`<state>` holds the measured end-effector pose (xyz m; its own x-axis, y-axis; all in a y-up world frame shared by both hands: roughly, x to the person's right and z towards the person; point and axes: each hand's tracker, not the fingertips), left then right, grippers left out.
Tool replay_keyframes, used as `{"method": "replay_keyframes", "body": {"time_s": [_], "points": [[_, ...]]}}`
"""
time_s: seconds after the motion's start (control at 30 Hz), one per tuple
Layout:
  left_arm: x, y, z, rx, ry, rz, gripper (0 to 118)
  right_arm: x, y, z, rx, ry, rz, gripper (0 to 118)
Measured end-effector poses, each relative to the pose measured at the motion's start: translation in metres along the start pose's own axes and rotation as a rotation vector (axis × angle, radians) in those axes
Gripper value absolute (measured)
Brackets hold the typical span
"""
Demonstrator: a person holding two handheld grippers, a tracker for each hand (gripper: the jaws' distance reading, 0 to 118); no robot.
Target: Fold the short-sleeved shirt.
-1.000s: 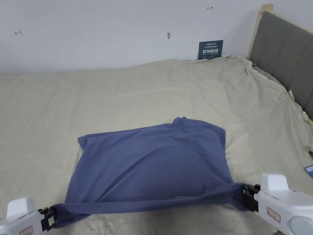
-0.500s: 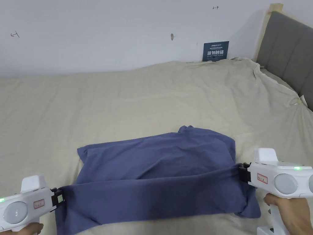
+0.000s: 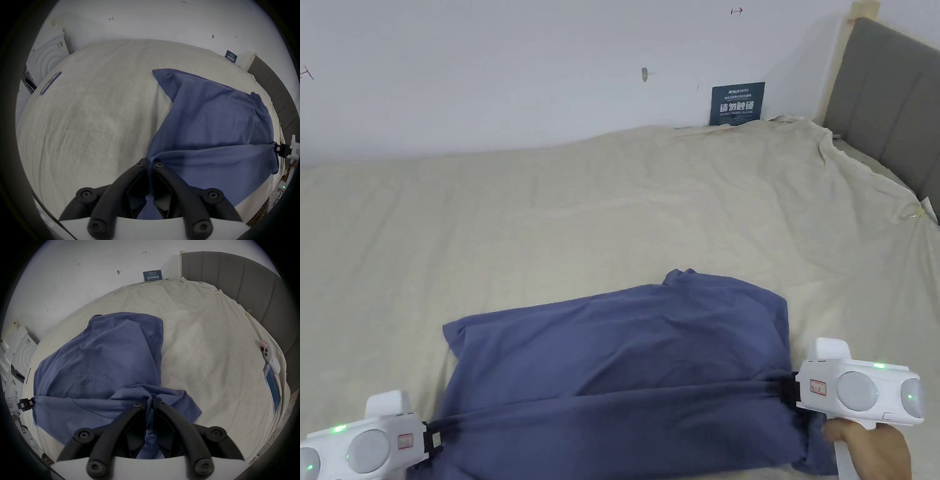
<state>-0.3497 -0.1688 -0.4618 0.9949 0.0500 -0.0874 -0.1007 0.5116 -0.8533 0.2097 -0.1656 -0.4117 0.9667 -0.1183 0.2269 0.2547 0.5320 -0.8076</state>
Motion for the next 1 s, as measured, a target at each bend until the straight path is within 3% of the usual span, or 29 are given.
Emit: {"method": "replay_keyframes", "body": {"time_s": [0.03,0.07,0.13,0.17,0.2,0.27,0.53,0.73,0.8,0.83,0.93,1.0], "points": [[-0.001,0.001,0.004,0.013,0.002,0.01,16,-0.001,0.002,0.003,-0.009,-0.003,0.01,9],[-0.001,0.001,0.008,0.029,-0.001,0.016,31,-0.002,0.004,0.007,-0.013,-0.008,0.02,20],[-0.003,0.002,0.018,0.04,-0.005,0.027,68,-0.002,0.007,0.017,0.011,-0.025,0.044,59],[-0.003,0.003,0.025,0.043,-0.007,0.035,86,-0.003,0.009,0.025,0.038,-0.033,0.056,87],[-0.003,0.004,0.032,0.057,-0.01,0.043,98,-0.003,0.011,0.032,0.076,-0.032,0.061,99],[-0.003,0.004,0.055,0.125,-0.045,0.043,108,-0.005,0.013,0.059,0.169,0.015,0.06,102],[0.01,-0.008,0.167,0.39,-0.1,-0.017,112,-0.015,0.004,0.18,0.429,0.077,0.069,104],[0.016,-0.033,0.207,0.493,-0.083,-0.032,110,-0.019,-0.031,0.245,0.595,0.069,0.094,99],[0.017,-0.044,0.218,0.559,-0.109,-0.044,99,-0.02,-0.041,0.255,0.631,0.049,0.106,80],[0.018,-0.05,0.223,0.594,-0.119,-0.048,86,-0.021,-0.047,0.261,0.656,0.037,0.119,67],[0.021,-0.063,0.233,0.633,-0.108,-0.074,24,-0.02,-0.06,0.268,0.682,0.026,0.122,8],[0.02,-0.07,0.241,0.676,-0.135,-0.063,5,-0.018,-0.067,0.272,0.706,0.038,0.139,0]]}}
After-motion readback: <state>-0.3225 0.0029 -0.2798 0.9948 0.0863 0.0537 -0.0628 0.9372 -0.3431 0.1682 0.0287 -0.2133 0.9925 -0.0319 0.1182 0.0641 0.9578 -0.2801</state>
